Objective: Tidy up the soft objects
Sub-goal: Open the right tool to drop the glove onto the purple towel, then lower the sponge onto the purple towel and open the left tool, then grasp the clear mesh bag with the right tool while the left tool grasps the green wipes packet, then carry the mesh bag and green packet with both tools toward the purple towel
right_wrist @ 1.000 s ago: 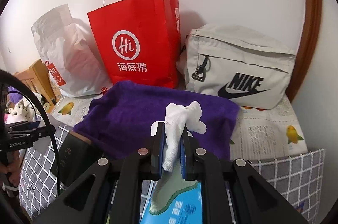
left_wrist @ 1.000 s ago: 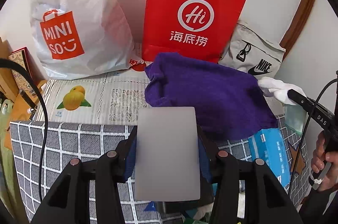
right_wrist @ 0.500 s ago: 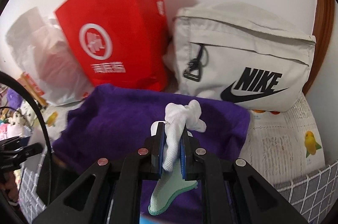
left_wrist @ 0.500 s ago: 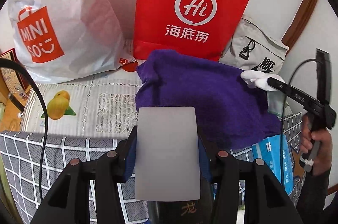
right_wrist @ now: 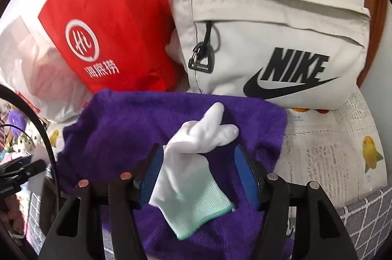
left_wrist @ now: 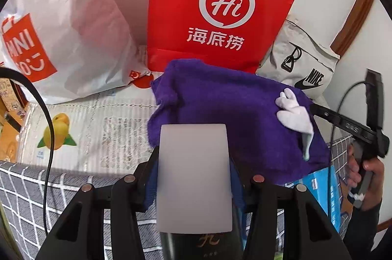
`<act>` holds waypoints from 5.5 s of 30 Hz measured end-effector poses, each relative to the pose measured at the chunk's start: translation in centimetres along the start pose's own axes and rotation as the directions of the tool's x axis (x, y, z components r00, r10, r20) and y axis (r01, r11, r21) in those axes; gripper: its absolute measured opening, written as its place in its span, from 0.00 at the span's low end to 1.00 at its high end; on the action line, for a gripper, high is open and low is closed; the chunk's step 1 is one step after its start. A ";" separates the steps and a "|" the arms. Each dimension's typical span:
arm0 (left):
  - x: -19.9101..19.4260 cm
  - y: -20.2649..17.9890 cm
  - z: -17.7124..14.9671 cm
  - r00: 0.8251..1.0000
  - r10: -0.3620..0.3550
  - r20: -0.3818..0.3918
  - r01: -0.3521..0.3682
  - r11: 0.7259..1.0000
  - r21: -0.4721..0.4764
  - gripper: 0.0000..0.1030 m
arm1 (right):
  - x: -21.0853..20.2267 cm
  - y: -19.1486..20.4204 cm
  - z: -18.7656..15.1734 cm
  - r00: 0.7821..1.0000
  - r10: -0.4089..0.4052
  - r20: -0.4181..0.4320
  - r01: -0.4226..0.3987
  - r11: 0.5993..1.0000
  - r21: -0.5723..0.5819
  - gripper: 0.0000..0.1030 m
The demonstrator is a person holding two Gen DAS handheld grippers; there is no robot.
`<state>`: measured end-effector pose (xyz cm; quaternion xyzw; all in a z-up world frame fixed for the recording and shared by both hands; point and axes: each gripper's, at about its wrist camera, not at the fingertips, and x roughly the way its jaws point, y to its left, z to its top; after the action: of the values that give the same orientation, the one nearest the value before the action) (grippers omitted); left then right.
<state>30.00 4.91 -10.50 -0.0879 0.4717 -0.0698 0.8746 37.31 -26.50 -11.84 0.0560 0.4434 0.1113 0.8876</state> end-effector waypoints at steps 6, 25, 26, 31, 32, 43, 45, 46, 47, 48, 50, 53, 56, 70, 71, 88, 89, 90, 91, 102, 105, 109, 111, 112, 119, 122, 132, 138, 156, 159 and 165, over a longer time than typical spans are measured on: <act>1.7 -0.9 1.8 1.000 0.011 -0.004 -0.011 1.000 0.018 0.46 | -4.0 -0.1 -1.7 0.999 0.003 0.036 -0.003 1.000 0.013 0.58; 9.0 -3.0 7.4 0.997 0.031 -0.072 -0.029 0.999 0.034 0.46 | -7.2 1.7 -6.7 0.999 -0.016 0.044 0.017 0.999 -0.030 0.58; 9.3 -3.0 7.4 0.996 0.031 -0.078 -0.028 0.999 0.032 0.46 | -7.1 1.7 -6.8 0.999 -0.018 0.040 0.020 0.999 -0.031 0.58; 10.8 -3.1 8.0 0.995 0.040 -0.096 -0.038 0.999 0.030 0.46 | -6.9 1.4 -7.6 0.999 -0.022 0.023 0.022 1.000 -0.022 0.58; 10.9 -3.1 8.1 0.995 0.037 -0.098 -0.034 0.999 0.032 0.47 | -6.9 1.4 -7.7 1.000 -0.024 0.020 0.025 0.999 -0.020 0.58; 9.7 -3.0 8.5 0.995 0.043 -0.090 -0.040 0.999 0.027 0.75 | -8.2 1.3 -9.1 0.999 -0.028 0.023 0.028 1.000 0.005 0.59; 8.8 -3.0 8.1 0.996 0.040 -0.083 -0.038 0.999 0.024 0.75 | -8.8 1.7 -9.5 1.000 -0.019 0.024 0.019 1.000 0.001 0.59; 8.3 -2.9 7.9 0.996 0.039 -0.079 -0.038 0.999 0.022 0.75 | -9.2 2.0 -9.7 0.999 -0.012 0.029 0.012 1.000 0.000 0.59; 7.6 -2.9 7.5 0.996 0.037 -0.077 -0.036 0.999 0.020 0.75 | -9.6 2.3 -10.1 0.999 -0.005 0.033 0.005 1.000 -0.003 0.59; 7.0 -2.8 7.1 0.996 0.034 -0.077 -0.033 0.999 0.019 0.75 | -10.0 2.6 -10.3 0.999 0.002 0.037 -0.002 1.000 -0.008 0.59; 5.4 -2.9 6.3 0.997 0.028 -0.070 -0.027 0.999 0.022 0.75 | -10.7 3.5 -11.0 1.000 0.012 0.025 -0.011 1.000 -0.017 0.59; 3.0 -3.0 5.2 0.999 0.026 -0.044 -0.025 0.999 0.026 0.75 | -11.9 5.2 -12.2 1.000 0.025 0.010 -0.024 0.999 -0.039 0.59; 0.1 -2.7 3.6 1.000 0.022 -0.022 -0.022 1.000 0.020 0.75 | -13.1 6.5 -13.8 1.000 0.016 -0.001 -0.016 0.998 -0.063 0.59; -7.6 -2.0 -5.6 0.999 0.034 -0.016 -0.033 0.999 0.042 0.75 | -13.5 7.0 -23.2 0.985 0.089 -0.145 -0.097 0.994 -0.053 0.55; -7.9 -1.9 -6.2 0.999 0.038 -0.016 -0.037 0.998 0.044 0.75 | -12.9 7.0 -23.4 0.983 0.097 -0.155 -0.106 0.993 -0.047 0.46; -5.5 -4.1 -15.6 0.992 0.042 -0.118 -0.029 0.994 0.109 0.75 | -13.7 6.5 -24.4 0.982 0.148 -0.119 -0.151 0.988 -0.019 0.01; -5.4 -3.8 -15.8 0.991 0.041 -0.123 -0.027 0.993 0.116 0.75 | -14.4 6.1 -24.4 0.984 0.142 -0.109 -0.145 0.989 -0.018 0.01; -5.3 -3.6 -16.0 0.991 0.040 -0.128 -0.024 0.992 0.121 0.75 | -14.9 5.9 -24.4 0.985 0.139 -0.102 -0.141 0.990 -0.016 0.01; -5.2 -3.2 -16.2 0.991 0.036 -0.128 -0.020 0.992 0.121 0.75 | -15.5 5.5 -24.4 0.986 0.136 -0.095 -0.138 0.990 -0.013 0.01; -4.5 -2.0 -18.3 0.977 -0.131 -0.169 0.157 0.975 0.157 0.67 | -17.1 5.4 -24.5 0.988 0.139 -0.071 -0.141 0.990 -0.023 0.01; -5.2 -1.9 -19.0 0.973 -0.153 -0.172 0.183 0.968 0.172 0.54 | -16.9 5.4 -24.7 0.987 0.142 -0.074 -0.143 0.990 -0.016 0.01; -5.6 -1.9 -19.6 0.970 -0.166 -0.176 0.198 0.963 0.183 0.38 | -16.9 5.1 -24.8 0.986 0.150 -0.075 -0.150 0.989 -0.002 0.01; -5.4 -1.7 -19.5 0.966 -0.187 -0.178 0.217 0.961 0.173 0.28 | -16.9 5.0 -24.8 0.986 0.150 -0.078 -0.151 0.989 0.001 0.01; -5.3 -1.6 -19.4 0.964 -0.198 -0.178 0.227 0.960 0.163 0.26 | -16.8 5.0 -24.8 0.985 0.151 -0.081 -0.152 0.988 0.002 0.01; -5.0 -1.7 -19.3 0.955 -0.239 -0.178 0.265 0.954 0.137 0.06 | -16.7 5.1 -24.8 0.983 0.160 -0.087 -0.160 0.987 0.005 0.01; -5.5 -1.2 -19.3 0.958 -0.235 -0.165 0.257 0.958 0.128 0.05 | -16.9 5.0 -24.7 0.984 0.161 -0.080 -0.161 0.987 0.013 0.01; -8.7 -1.0 -17.8 0.971 -0.225 -0.079 0.233 0.965 0.117 0.04 | -19.3 6.0 -23.3 0.993 0.120 -0.001 -0.120 0.993 -0.018 0.01; -11.0 -1.3 -15.6 0.977 -0.215 -0.008 0.215 0.968 0.128 0.04 | -20.1 6.2 -21.9 0.995 0.091 0.037 -0.089 0.995 -0.032 0.01; -13.1 -2.8 -10.6 0.958 -0.281 0.055 0.270 0.950 0.155 0.04 | -20.1 7.0 -18.5 0.994 0.077 0.073 -0.072 0.995 -0.067 0.01; -13.3 -3.0 -9.9 0.953 -0.294 0.066 0.281 0.947 0.155 0.04 | -20.0 7.1 -18.0 0.994 0.072 0.080 -0.066 0.995 -0.074 0.01; -13.4 -3.5 -8.7 0.948 -0.308 0.076 0.293 0.942 0.165 0.04 | -19.5 7.1 -16.6 0.994 0.060 0.086 -0.053 0.995 -0.081 0.01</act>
<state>15.29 3.54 -3.49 -0.0954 0.4014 -0.2339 0.8804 11.64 -24.40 -5.24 0.0385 0.3972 0.1513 0.9043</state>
